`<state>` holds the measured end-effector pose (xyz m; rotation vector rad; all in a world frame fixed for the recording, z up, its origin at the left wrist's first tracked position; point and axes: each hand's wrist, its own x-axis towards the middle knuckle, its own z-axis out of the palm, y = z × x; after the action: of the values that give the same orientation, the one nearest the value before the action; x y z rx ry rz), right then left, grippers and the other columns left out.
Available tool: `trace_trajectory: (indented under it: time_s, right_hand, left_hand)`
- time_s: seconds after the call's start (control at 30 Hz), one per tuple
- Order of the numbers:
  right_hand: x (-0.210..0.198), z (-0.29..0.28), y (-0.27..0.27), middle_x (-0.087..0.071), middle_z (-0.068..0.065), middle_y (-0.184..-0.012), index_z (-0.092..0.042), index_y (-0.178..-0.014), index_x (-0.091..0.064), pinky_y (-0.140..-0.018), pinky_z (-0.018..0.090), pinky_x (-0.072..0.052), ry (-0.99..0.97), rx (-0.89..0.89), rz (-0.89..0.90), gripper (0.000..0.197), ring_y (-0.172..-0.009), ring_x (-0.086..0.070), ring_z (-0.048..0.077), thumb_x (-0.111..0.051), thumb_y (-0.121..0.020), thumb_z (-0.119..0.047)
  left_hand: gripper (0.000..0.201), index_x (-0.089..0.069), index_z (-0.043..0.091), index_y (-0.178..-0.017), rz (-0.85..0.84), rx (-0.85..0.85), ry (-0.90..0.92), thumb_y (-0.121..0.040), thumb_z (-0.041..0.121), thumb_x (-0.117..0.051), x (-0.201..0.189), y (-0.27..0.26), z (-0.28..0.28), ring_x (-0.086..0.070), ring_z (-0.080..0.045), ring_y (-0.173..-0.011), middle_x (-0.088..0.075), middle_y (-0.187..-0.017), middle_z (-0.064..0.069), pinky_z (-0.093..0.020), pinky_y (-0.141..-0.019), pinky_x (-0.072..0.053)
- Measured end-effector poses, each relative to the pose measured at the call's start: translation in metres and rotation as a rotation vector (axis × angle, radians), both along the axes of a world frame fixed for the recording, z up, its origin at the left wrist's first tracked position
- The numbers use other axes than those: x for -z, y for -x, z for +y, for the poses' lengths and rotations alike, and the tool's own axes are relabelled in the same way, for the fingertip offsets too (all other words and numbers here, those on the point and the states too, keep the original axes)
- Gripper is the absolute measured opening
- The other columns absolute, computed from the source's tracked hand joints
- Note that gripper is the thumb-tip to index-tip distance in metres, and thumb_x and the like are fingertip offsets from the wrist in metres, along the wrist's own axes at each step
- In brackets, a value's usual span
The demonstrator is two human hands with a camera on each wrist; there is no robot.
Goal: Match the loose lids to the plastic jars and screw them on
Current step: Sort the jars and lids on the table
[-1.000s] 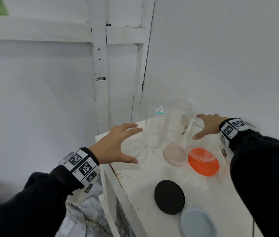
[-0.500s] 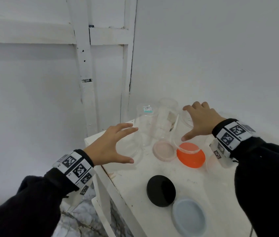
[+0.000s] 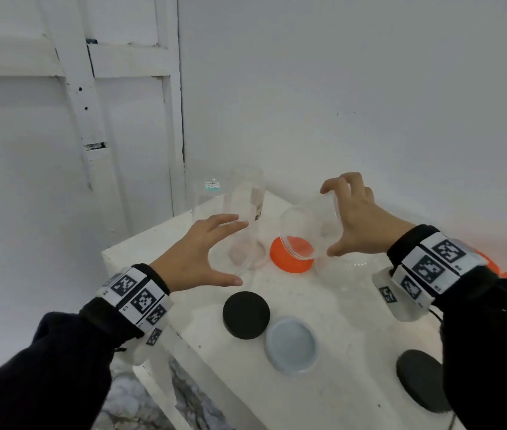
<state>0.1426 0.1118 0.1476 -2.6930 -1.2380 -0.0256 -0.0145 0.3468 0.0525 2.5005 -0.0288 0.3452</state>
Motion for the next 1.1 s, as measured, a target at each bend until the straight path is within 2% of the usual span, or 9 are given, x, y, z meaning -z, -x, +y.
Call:
trace_trajectory:
  time_s: [0.23,0.4,0.47,0.6,0.77,0.83,0.9,1.0,1.1]
  right_hand:
    - [0.021,-0.057,0.028,-0.026,0.002,-0.128,-0.025,-0.133,-0.033,-0.079,0.025,-0.039,-0.286,0.174,0.094,0.095,-0.095,-0.046,0.019,-0.088,-0.055,-0.033]
    - [0.047,-0.096,0.051,-0.036,-0.003,-0.118,-0.016,-0.129,-0.035,-0.079,0.021,-0.032,-0.389,0.366,0.249,0.093,-0.101,-0.042,0.010,-0.087,-0.056,-0.041]
    - [0.062,-0.110,0.057,-0.043,0.000,-0.120,-0.015,-0.122,-0.036,-0.082,0.024,-0.037,-0.493,0.435,0.362,0.087,-0.108,-0.046,0.013,-0.087,-0.056,-0.040]
    - [0.088,-0.130,0.070,-0.050,0.001,-0.116,-0.013,-0.110,-0.038,-0.070,0.023,-0.041,-0.641,0.535,0.538,0.076,-0.109,-0.051,0.018,-0.089,-0.057,-0.030]
    - [0.112,-0.138,0.084,-0.046,0.000,-0.111,-0.017,-0.104,-0.035,-0.078,0.033,-0.047,-0.693,0.572,0.670,0.079,-0.107,-0.051,0.018,-0.092,-0.049,-0.024]
    - [0.118,-0.138,0.092,-0.043,-0.002,-0.113,-0.018,-0.114,-0.034,-0.073,0.024,-0.043,-0.679,0.575,0.670,0.090,-0.108,-0.049,0.016,-0.091,-0.045,-0.032]
    - [0.121,-0.138,0.100,-0.038,-0.002,-0.119,-0.019,-0.122,-0.031,-0.069,0.015,-0.038,-0.646,0.581,0.636,0.093,-0.110,-0.046,0.014,-0.091,-0.052,-0.035]
    - [0.128,-0.139,0.110,-0.033,0.000,-0.126,-0.024,-0.118,-0.023,-0.082,0.018,-0.037,-0.627,0.548,0.617,0.080,-0.117,-0.041,0.014,-0.083,-0.065,-0.036]
    - [0.136,-0.143,0.118,-0.029,0.001,-0.127,-0.021,-0.122,-0.020,-0.096,0.027,-0.040,-0.579,0.524,0.627,0.083,-0.121,-0.037,0.015,-0.081,-0.068,-0.039]
  left_hand:
    - [0.088,-0.023,0.057,-0.130,0.008,0.077,0.044,-0.053,0.067,-0.064,0.002,-0.011,-0.041,-0.023,-0.005,-0.130,-0.024,-0.143,0.022,-0.022,-0.103,-0.020]
    - [0.089,-0.025,0.056,-0.131,0.007,0.125,0.069,-0.053,0.067,-0.066,0.005,-0.013,-0.065,-0.023,-0.005,-0.131,-0.025,-0.144,0.022,-0.022,-0.104,-0.021]
    - [0.090,-0.027,0.054,-0.132,0.003,0.132,0.088,-0.052,0.065,-0.067,0.006,-0.011,-0.073,-0.023,-0.004,-0.131,-0.025,-0.143,0.022,-0.021,-0.104,-0.020]
    - [0.092,-0.033,0.048,-0.135,-0.001,0.146,0.120,-0.052,0.066,-0.068,0.014,-0.009,-0.088,-0.022,-0.003,-0.133,-0.027,-0.144,0.020,-0.026,-0.107,-0.023]
    - [0.089,-0.033,0.050,-0.132,0.023,0.174,0.160,-0.052,0.065,-0.068,0.017,-0.006,-0.108,-0.023,-0.002,-0.132,-0.027,-0.145,0.019,-0.031,-0.104,-0.030]
    - [0.089,-0.033,0.048,-0.132,0.009,0.183,0.180,-0.052,0.065,-0.068,0.016,-0.007,-0.114,-0.025,-0.004,-0.132,-0.027,-0.145,0.020,-0.032,-0.104,-0.031]
    - [0.091,-0.031,0.047,-0.134,-0.002,0.193,0.192,-0.053,0.064,-0.068,0.015,-0.007,-0.120,-0.025,-0.004,-0.131,-0.026,-0.143,0.023,-0.033,-0.105,-0.031]
    - [0.096,-0.028,0.044,-0.137,-0.021,0.215,0.230,-0.053,0.065,-0.069,0.014,-0.007,-0.129,-0.024,0.001,-0.131,-0.024,-0.141,0.027,-0.031,-0.106,-0.030]
    - [0.101,-0.027,0.037,-0.140,-0.040,0.240,0.265,-0.053,0.064,-0.068,0.013,-0.007,-0.139,-0.026,0.004,-0.130,-0.027,-0.144,0.018,-0.027,-0.105,-0.029]
